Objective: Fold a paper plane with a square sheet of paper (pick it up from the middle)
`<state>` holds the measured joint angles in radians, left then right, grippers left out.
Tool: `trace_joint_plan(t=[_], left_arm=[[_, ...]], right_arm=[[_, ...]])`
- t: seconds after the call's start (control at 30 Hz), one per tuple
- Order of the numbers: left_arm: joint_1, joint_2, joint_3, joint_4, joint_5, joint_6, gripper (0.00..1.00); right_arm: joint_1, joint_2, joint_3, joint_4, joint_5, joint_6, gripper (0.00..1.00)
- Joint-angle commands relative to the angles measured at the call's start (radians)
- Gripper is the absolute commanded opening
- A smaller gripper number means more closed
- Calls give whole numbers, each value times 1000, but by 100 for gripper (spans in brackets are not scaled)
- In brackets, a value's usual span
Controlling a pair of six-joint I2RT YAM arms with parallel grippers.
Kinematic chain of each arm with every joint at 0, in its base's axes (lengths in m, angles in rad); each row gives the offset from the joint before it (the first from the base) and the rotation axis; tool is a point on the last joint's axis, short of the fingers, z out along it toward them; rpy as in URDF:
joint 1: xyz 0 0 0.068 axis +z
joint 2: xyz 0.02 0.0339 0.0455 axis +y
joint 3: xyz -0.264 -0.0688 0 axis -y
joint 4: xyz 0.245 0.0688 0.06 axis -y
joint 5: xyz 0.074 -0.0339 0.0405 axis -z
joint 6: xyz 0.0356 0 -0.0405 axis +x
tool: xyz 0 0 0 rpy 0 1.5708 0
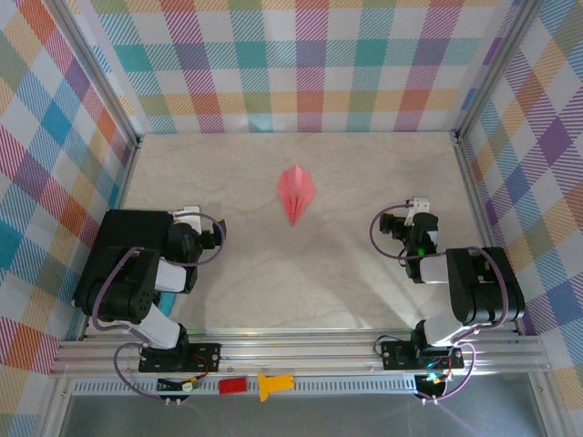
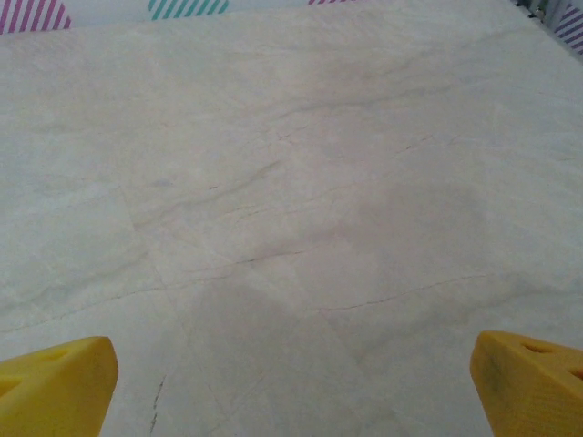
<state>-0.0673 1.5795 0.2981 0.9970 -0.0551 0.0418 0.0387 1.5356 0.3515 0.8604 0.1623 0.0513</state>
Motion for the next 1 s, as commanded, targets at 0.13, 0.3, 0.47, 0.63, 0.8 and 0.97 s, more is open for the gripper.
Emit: trace_joint_plan(t=[0.13,0.3,0.47,0.63,0.8,0.97], left_arm=[[15,10,116,-128,17,-7,100],[14,8,115,-126,6,-7,100],[13,7,114,-126,15,-6,100],[13,7,115,-125,17,-5,100],[14,11,117,-130,17,-4,100],[14,11,121,-133,18,-5,100]], right_arm=[[-4,4,44,6,-14,-9,99],[-4,4,45,8,-12,-8,99],[-3,4,43,7,-12,-8,99],[-3,4,44,7,-12,-8,99],[-3,4,44,7,-12,-8,99],[-4,4,44,7,-12,-8,99]])
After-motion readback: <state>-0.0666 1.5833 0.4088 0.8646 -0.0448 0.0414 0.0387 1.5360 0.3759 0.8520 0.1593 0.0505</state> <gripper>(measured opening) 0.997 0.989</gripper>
